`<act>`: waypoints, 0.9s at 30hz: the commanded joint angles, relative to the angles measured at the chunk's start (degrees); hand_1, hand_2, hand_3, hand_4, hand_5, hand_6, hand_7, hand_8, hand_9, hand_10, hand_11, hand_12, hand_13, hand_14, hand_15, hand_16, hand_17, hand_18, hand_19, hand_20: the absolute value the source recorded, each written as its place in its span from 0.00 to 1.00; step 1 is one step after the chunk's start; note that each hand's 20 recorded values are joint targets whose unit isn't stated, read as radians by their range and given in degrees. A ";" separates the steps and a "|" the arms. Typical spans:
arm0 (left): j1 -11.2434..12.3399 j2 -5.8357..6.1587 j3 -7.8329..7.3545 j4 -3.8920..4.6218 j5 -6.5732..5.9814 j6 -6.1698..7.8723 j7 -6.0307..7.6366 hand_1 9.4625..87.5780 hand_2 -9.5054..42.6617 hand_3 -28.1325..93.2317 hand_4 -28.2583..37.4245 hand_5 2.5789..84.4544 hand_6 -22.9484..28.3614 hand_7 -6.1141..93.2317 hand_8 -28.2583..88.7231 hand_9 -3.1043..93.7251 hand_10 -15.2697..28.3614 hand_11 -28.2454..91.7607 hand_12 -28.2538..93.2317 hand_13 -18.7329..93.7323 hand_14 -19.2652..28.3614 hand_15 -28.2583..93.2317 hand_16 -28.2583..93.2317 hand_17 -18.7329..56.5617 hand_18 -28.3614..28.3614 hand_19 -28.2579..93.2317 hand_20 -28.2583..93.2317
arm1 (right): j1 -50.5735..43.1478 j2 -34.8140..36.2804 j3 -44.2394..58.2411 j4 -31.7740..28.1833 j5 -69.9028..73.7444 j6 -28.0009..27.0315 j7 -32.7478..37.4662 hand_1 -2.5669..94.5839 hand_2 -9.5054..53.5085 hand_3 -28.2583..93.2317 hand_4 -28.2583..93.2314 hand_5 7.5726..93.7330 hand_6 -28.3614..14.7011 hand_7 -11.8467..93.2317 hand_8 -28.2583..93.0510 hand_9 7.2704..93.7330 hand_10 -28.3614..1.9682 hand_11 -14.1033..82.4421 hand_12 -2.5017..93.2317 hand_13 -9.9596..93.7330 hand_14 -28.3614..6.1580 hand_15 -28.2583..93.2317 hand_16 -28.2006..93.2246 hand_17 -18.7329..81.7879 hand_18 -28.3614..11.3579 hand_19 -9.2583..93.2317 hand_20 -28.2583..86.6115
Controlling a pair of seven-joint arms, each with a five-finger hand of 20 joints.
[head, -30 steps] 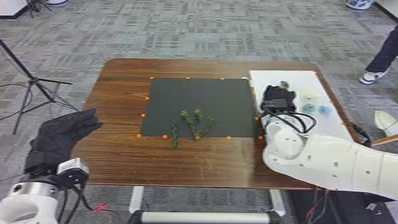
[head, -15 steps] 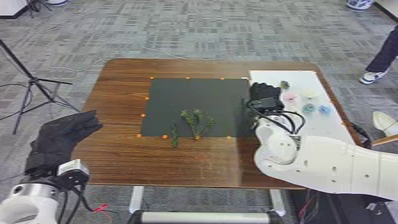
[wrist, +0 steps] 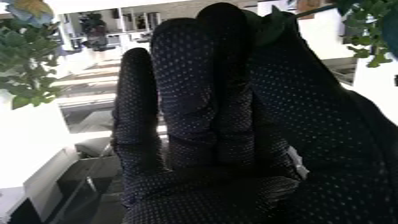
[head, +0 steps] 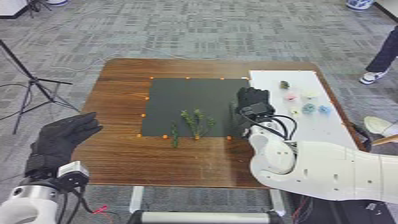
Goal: Arrange flowers
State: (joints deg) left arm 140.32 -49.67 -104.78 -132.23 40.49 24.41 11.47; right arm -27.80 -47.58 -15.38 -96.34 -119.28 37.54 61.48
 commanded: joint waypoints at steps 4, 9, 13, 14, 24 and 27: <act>0.95 -0.25 -0.43 -0.57 -0.27 0.57 0.18 0.17 0.17 0.97 0.07 0.65 0.70 0.22 0.15 0.51 0.81 0.51 0.32 0.47 0.90 0.66 0.17 0.18 0.81 0.59 0.34 | -2.01 0.20 0.45 -2.05 -1.39 0.62 0.33 0.62 0.00 0.86 0.00 0.76 0.66 0.64 0.14 0.89 0.76 0.41 0.42 0.85 0.82 0.66 0.48 0.48 0.15 1.00 0.16; 1.41 -0.16 -0.47 -0.69 -0.56 0.91 0.55 0.17 0.17 0.97 0.07 0.65 0.70 0.22 0.15 0.51 0.81 0.51 0.32 0.47 0.90 0.66 0.17 0.18 0.81 0.59 0.34 | -2.79 0.24 0.44 -3.36 -2.24 0.83 0.29 0.62 0.00 0.87 0.00 0.76 0.67 0.64 0.14 0.89 0.76 0.41 0.42 0.85 0.81 0.66 0.48 0.48 0.15 1.00 0.16; 1.04 -0.43 -0.49 -0.66 -0.18 0.62 -0.09 0.17 0.17 0.97 0.07 0.65 0.70 0.22 0.15 0.51 0.81 0.51 0.32 0.47 0.90 0.66 0.16 0.18 0.82 0.59 0.34 | -2.96 -0.02 0.28 -4.27 -2.89 1.16 0.50 0.62 0.00 0.87 0.00 0.76 0.67 0.64 0.14 0.89 0.76 0.41 0.43 0.85 0.81 0.66 0.48 0.48 0.15 1.00 0.16; 1.10 -0.48 -0.54 -0.67 -0.22 0.62 -0.11 0.17 0.17 0.96 0.07 0.65 0.70 0.22 0.15 0.51 0.81 0.51 0.32 0.46 0.90 0.66 0.16 0.18 0.82 0.59 0.34 | -3.03 -0.23 0.33 -4.20 -3.27 1.29 0.57 0.62 0.00 0.87 0.00 0.76 0.67 0.64 0.14 0.89 0.76 0.41 0.42 0.85 0.81 0.66 0.48 0.48 0.15 1.00 0.16; 0.51 -0.58 -0.32 -0.52 0.01 0.29 -0.42 0.17 0.18 0.96 0.07 0.65 0.70 0.22 0.15 0.51 0.81 0.51 0.32 0.46 0.90 0.66 0.16 0.18 0.82 0.59 0.34 | -5.88 -2.41 1.86 -2.51 -2.66 0.93 0.99 0.62 0.00 0.87 0.00 0.76 0.67 0.64 0.14 0.89 0.76 0.41 0.43 0.85 0.81 0.66 0.48 0.48 0.14 1.00 0.17; 0.14 -0.88 -0.59 -0.42 0.40 -0.21 -1.05 0.17 0.17 0.96 0.07 0.65 0.70 0.22 0.15 0.51 0.81 0.51 0.32 0.46 0.90 0.66 0.16 0.18 0.82 0.59 0.34 | -6.69 -2.85 2.07 -1.79 -1.93 0.45 1.21 0.62 0.00 0.87 0.00 0.76 0.67 0.64 0.14 0.89 0.76 0.41 0.43 0.85 0.81 0.66 0.48 0.48 0.14 1.00 0.17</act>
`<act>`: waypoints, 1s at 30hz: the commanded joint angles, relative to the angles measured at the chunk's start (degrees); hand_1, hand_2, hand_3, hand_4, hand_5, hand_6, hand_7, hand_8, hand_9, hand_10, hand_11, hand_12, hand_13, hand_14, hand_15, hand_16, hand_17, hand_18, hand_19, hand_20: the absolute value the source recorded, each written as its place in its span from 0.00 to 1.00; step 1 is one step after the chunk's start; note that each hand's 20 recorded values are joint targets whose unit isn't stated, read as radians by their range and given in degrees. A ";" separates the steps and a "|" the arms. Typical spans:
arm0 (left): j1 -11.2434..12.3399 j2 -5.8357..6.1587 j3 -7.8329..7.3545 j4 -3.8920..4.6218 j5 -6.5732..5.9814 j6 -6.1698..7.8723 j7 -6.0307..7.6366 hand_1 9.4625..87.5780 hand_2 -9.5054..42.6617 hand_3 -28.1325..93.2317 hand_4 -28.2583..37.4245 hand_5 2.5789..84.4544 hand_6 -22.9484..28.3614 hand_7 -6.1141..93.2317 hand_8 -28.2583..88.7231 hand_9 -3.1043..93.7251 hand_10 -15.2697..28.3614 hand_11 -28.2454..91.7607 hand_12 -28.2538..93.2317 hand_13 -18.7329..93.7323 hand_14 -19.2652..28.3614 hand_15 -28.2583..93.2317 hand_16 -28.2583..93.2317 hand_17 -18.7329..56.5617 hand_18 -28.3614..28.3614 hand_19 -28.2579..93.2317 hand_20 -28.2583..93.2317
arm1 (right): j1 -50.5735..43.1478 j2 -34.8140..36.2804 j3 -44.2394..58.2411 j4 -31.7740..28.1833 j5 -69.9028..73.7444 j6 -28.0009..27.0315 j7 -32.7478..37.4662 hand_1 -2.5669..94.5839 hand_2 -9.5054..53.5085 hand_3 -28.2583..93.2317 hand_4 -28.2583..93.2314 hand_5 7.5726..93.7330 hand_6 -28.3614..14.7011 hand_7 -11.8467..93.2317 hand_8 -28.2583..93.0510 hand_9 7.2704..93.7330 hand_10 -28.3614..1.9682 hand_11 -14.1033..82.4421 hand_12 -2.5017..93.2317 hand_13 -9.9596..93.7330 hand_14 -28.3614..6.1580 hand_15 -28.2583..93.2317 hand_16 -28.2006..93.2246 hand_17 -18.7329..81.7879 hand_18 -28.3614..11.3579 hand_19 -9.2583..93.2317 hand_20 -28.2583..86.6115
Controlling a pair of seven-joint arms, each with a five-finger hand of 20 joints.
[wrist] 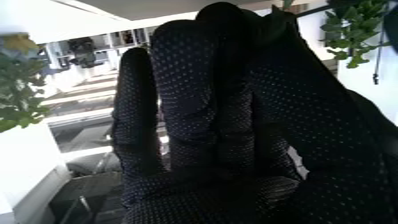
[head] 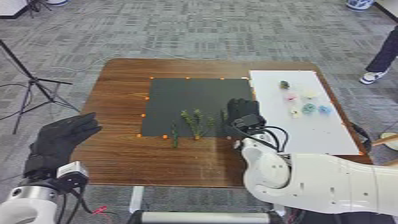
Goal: Arrange flowers
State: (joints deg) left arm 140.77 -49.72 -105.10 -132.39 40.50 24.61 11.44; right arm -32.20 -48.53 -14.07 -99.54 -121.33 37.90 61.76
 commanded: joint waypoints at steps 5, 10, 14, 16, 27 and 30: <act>-0.30 -1.04 -0.42 -0.29 0.66 -0.62 -1.36 0.17 0.18 0.97 0.07 0.65 0.70 0.22 0.15 0.51 0.81 0.51 0.32 0.46 0.90 0.66 0.16 0.18 0.82 0.59 0.34 | -3.25 -1.65 0.50 2.17 0.26 -0.07 1.48 0.62 0.00 0.86 0.00 0.75 0.67 0.65 0.16 0.89 0.76 0.41 0.43 0.85 0.79 0.66 0.48 0.48 0.14 1.00 0.16; 0.09 -0.99 -0.46 -0.31 0.49 -0.40 -1.14 0.17 0.18 0.97 0.08 0.65 0.70 0.22 0.15 0.51 0.81 0.51 0.32 0.46 0.90 0.66 0.16 0.18 0.82 0.59 0.34 | -3.69 -1.36 0.72 1.65 0.64 0.46 1.14 0.61 0.00 0.87 0.00 0.74 0.68 0.65 0.18 0.89 0.75 0.40 0.42 0.84 0.76 0.67 0.48 0.47 0.14 1.00 0.16; 0.38 -0.81 -0.54 -0.36 0.35 -0.49 -0.82 0.17 0.18 0.97 0.08 0.65 0.70 0.22 0.15 0.51 0.81 0.51 0.32 0.46 0.90 0.66 0.16 0.18 0.82 0.59 0.34 | -3.37 -1.01 0.59 0.24 0.65 -0.46 2.02 0.59 0.00 0.87 0.00 0.74 0.68 0.60 0.17 0.89 0.70 0.37 0.41 0.83 0.71 0.67 0.47 0.46 0.12 1.00 0.15; 0.77 -0.46 -0.67 -0.42 0.08 -0.23 -0.33 0.17 0.18 0.97 0.08 0.65 0.70 0.22 0.15 0.51 0.81 0.51 0.32 0.46 0.90 0.66 0.16 0.18 0.82 0.59 0.34 | -2.83 -0.41 0.57 -1.10 1.02 -2.47 2.02 0.57 0.00 0.87 0.00 0.74 0.67 0.56 0.16 0.89 0.67 0.36 0.41 0.81 0.67 0.69 0.46 0.44 0.10 0.99 0.15; 1.01 -0.33 -0.51 -0.52 -0.13 0.29 -0.05 0.17 0.18 0.97 0.08 0.65 0.70 0.22 0.15 0.51 0.81 0.51 0.32 0.47 0.90 0.66 0.17 0.18 0.82 0.59 0.34 | 0.50 -0.25 0.23 -3.63 1.09 -3.85 0.78 0.44 0.00 0.90 0.01 0.64 0.63 0.36 0.09 0.70 0.26 0.48 0.21 0.69 0.31 0.78 0.35 0.36 0.00 0.97 0.12; 1.28 0.08 -0.28 -0.52 -0.57 0.62 0.61 0.17 0.18 0.97 0.08 0.65 0.70 0.22 0.15 0.51 0.81 0.51 0.32 0.47 0.90 0.66 0.17 0.18 0.81 0.59 0.34 | 1.37 -0.57 -0.32 -3.22 0.81 -2.97 1.14 0.43 0.00 0.90 0.01 0.61 0.62 0.35 0.08 0.66 0.20 0.45 0.19 0.64 0.24 0.80 0.34 0.35 0.00 0.96 0.11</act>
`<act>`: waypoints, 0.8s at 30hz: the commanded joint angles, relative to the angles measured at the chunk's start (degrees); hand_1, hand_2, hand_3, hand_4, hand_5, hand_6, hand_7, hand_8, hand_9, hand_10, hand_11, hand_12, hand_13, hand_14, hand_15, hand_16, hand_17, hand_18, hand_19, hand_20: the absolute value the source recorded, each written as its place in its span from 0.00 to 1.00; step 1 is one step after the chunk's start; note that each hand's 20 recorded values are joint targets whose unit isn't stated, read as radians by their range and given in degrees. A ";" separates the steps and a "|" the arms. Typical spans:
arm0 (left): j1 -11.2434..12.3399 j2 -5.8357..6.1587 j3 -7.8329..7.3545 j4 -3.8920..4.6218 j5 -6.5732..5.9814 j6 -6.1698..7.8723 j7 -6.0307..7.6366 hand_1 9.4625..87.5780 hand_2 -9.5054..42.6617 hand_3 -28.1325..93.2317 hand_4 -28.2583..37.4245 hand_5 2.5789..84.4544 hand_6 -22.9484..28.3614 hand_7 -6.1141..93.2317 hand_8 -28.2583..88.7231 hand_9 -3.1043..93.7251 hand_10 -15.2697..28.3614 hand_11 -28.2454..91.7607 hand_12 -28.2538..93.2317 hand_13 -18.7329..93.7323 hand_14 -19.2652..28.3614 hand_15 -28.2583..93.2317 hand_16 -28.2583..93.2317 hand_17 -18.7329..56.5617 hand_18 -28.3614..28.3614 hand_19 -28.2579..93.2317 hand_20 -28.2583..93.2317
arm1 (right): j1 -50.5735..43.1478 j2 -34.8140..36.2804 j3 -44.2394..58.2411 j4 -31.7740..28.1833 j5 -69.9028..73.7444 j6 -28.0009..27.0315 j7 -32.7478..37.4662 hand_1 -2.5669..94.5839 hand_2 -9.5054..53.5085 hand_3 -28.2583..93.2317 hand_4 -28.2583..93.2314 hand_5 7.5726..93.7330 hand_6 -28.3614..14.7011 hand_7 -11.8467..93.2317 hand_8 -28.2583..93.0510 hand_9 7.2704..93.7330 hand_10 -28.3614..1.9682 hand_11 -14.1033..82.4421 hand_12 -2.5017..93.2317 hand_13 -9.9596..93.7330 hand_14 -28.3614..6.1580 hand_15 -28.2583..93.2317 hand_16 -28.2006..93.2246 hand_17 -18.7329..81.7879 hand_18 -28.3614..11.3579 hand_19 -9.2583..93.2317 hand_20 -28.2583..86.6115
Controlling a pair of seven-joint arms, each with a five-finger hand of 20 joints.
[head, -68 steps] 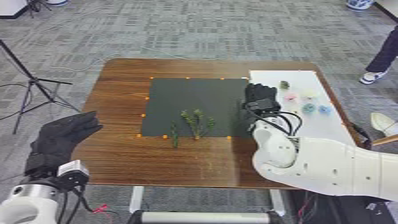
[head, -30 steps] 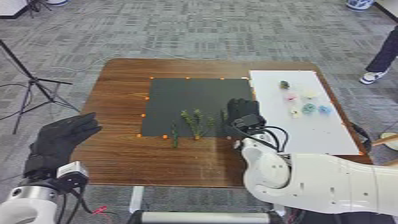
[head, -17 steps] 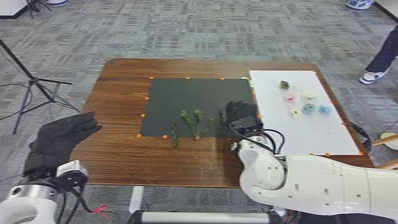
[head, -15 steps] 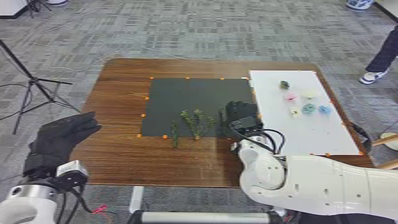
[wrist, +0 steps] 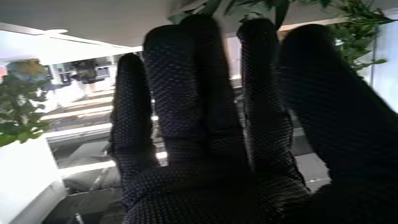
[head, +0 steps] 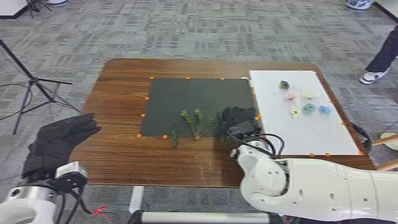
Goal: Arrange flowers
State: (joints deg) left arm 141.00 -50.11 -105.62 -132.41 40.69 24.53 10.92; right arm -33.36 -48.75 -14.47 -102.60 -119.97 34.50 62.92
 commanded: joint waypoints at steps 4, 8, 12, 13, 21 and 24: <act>1.72 0.81 0.21 -0.68 -1.37 1.39 2.07 0.17 0.18 0.97 0.08 0.65 0.70 0.22 0.15 0.51 0.81 0.51 0.32 0.47 0.89 0.66 0.17 0.18 0.82 0.59 0.34 | 3.82 -0.10 -0.57 -0.32 -0.17 0.38 -0.18 0.43 0.00 0.90 0.01 0.60 0.61 0.35 0.08 0.64 0.17 0.44 0.19 0.62 0.20 0.80 0.33 0.35 0.00 0.96 0.11; 2.61 1.04 -0.07 -0.97 -1.63 2.02 2.88 0.17 0.18 0.97 0.08 0.65 0.70 0.22 0.15 0.51 0.81 0.51 0.32 0.47 0.90 0.67 0.17 0.18 0.81 0.59 0.34 | 5.06 1.27 0.04 -1.33 1.02 -0.38 -1.03 0.42 0.00 0.90 0.01 0.60 0.61 0.34 0.08 0.63 0.16 0.44 0.19 0.60 0.17 0.81 0.32 0.34 0.00 0.96 0.10; 2.89 1.37 -0.03 -1.17 -1.25 2.90 3.24 0.17 0.18 0.97 0.08 0.65 0.70 0.22 0.15 0.51 0.81 0.51 0.32 0.47 0.90 0.67 0.16 0.18 0.81 0.59 0.34 | 6.83 3.35 0.45 -2.12 4.27 -1.22 -4.55 0.42 0.00 0.90 0.02 0.59 0.60 0.34 0.08 0.62 0.16 0.43 0.19 0.60 0.18 0.81 0.32 0.35 0.00 0.96 0.09; 3.02 1.48 -0.09 -1.15 -0.40 3.01 2.97 0.17 0.18 0.97 0.08 0.65 0.70 0.22 0.15 0.51 0.81 0.51 0.32 0.47 0.90 0.67 0.16 0.18 0.82 0.59 0.34 | 7.14 4.43 1.15 -2.52 6.60 -1.81 -7.19 0.41 0.00 0.90 0.02 0.59 0.60 0.34 0.08 0.62 0.17 0.43 0.19 0.61 0.21 0.81 0.32 0.36 0.00 0.97 0.09; 4.22 2.45 -0.11 -1.60 -2.32 3.97 4.93 0.17 0.17 0.97 0.08 0.65 0.70 0.22 0.15 0.51 0.81 0.51 0.32 0.47 0.90 0.67 0.16 0.18 0.81 0.59 0.34 | 7.06 10.88 7.15 -5.23 16.08 -8.03 -15.50 0.41 0.05 0.90 0.03 0.61 0.61 0.35 0.09 0.66 0.33 0.43 0.19 0.68 0.39 0.78 0.32 0.39 0.08 0.98 0.11; 4.08 2.50 0.04 -1.58 -2.40 3.95 5.05 0.17 0.17 0.97 0.08 0.65 0.70 0.22 0.15 0.51 0.81 0.51 0.32 0.47 0.90 0.67 0.16 0.18 0.81 0.59 0.34 | 6.38 12.67 9.43 -5.88 17.57 -9.89 -16.10 0.41 0.05 0.90 0.03 0.60 0.61 0.35 0.09 0.65 0.33 0.43 0.19 0.68 0.39 0.78 0.33 0.39 0.08 0.97 0.12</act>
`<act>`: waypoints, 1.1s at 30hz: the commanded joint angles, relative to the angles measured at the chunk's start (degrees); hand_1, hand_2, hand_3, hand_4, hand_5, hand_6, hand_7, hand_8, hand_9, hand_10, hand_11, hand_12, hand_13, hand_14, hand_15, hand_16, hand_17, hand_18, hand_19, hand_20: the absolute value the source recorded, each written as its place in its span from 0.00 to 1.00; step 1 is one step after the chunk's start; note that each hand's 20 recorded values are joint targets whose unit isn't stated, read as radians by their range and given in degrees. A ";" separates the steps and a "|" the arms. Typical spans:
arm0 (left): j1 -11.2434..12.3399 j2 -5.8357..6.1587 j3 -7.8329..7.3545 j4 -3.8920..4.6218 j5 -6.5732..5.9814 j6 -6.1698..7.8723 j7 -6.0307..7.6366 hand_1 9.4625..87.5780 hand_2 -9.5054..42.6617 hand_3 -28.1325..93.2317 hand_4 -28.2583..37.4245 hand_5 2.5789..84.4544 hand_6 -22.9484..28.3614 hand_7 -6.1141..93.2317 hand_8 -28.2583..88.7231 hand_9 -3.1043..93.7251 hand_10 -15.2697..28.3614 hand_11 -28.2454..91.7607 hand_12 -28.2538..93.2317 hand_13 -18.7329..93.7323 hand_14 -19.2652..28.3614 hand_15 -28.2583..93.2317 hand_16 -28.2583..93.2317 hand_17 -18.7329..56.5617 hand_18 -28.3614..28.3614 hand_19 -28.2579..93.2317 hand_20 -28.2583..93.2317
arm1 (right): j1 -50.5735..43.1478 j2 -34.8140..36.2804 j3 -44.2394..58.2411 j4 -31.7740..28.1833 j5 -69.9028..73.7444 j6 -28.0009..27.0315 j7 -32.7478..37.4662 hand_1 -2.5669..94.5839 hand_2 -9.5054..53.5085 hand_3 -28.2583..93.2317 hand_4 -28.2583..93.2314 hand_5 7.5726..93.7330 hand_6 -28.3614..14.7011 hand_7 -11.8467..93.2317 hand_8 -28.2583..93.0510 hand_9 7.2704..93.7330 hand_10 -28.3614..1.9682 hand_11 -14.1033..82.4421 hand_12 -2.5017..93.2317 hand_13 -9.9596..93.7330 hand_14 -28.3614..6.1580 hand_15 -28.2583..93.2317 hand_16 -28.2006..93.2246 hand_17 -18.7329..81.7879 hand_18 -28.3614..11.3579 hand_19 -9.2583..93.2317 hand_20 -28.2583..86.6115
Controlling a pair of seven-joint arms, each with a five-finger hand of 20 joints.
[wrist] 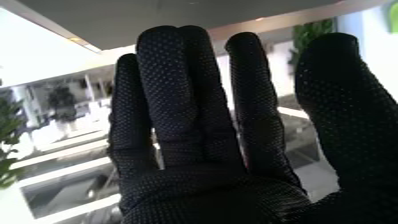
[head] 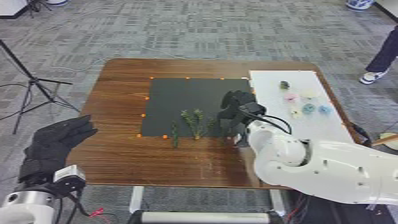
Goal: Arrange flowers
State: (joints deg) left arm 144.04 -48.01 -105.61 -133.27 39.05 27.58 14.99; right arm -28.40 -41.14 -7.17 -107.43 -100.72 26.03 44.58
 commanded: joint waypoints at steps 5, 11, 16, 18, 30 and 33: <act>1.36 0.87 0.36 -0.88 -1.01 1.39 1.43 0.17 0.17 0.97 0.07 0.65 0.70 0.22 0.15 0.51 0.81 0.51 0.32 0.46 0.90 0.67 0.16 0.18 0.81 0.59 0.34 | 1.43 7.40 3.41 -1.15 -0.48 -4.43 1.50 0.40 0.06 0.90 0.02 0.58 0.61 0.34 0.09 0.63 0.32 0.42 0.19 0.67 0.38 0.77 0.33 0.39 0.08 0.97 0.13; 1.07 0.89 0.66 -0.80 -0.89 1.24 1.23 0.17 0.17 0.97 0.07 0.65 0.70 0.22 0.15 0.51 0.81 0.51 0.32 0.46 0.90 0.67 0.16 0.18 0.81 0.59 0.34 | 3.74 9.64 2.65 -0.82 1.38 -8.33 0.54 0.40 0.07 0.90 0.03 0.57 0.61 0.34 0.09 0.63 0.30 0.41 0.19 0.66 0.37 0.78 0.33 0.38 0.08 0.96 0.14; 1.25 1.47 1.20 -0.69 -1.44 1.50 1.98 0.17 0.17 0.97 0.07 0.65 0.70 0.21 0.15 0.51 0.81 0.51 0.32 0.46 0.90 0.67 0.16 0.18 0.82 0.59 0.34 | 7.70 10.53 -3.25 0.38 -0.36 -8.63 2.29 0.39 0.07 0.90 0.03 0.56 0.62 0.34 0.09 0.62 0.31 0.41 0.19 0.66 0.38 0.77 0.34 0.38 0.08 0.95 0.15; 1.57 1.59 1.01 -0.76 -1.50 1.61 2.07 0.17 0.17 0.96 0.07 0.65 0.70 0.22 0.15 0.51 0.81 0.51 0.32 0.46 0.90 0.67 0.16 0.18 0.82 0.59 0.34 | 7.40 10.86 -3.03 0.80 -0.22 -9.13 2.80 0.39 0.07 0.90 0.03 0.55 0.62 0.34 0.09 0.62 0.31 0.41 0.19 0.66 0.38 0.78 0.34 0.37 0.08 0.95 0.16; 1.59 2.17 0.94 -0.68 -2.07 1.82 2.89 0.17 0.17 0.97 0.07 0.65 0.70 0.22 0.15 0.51 0.81 0.51 0.32 0.46 0.89 0.66 0.17 0.18 0.82 0.59 0.34 | 10.61 12.67 -7.18 3.19 0.10 -10.85 5.07 0.38 0.07 0.90 0.03 0.52 0.60 0.33 0.09 0.59 0.28 0.41 0.19 0.66 0.38 0.79 0.34 0.38 0.08 0.95 0.18; 1.66 2.28 1.03 -0.67 -2.09 2.03 2.97 0.17 0.17 0.97 0.07 0.65 0.70 0.22 0.15 0.51 0.81 0.51 0.32 0.46 0.90 0.66 0.17 0.18 0.82 0.59 0.34 | 11.14 13.21 -8.00 3.57 0.23 -11.79 5.42 0.38 0.07 0.90 0.03 0.51 0.60 0.33 0.09 0.59 0.27 0.41 0.19 0.66 0.38 0.80 0.34 0.38 0.08 0.95 0.18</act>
State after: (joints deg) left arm 144.73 -46.26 -104.65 -133.54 37.78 28.69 16.76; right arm -19.26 -29.77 -13.77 -104.98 -100.07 16.13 48.59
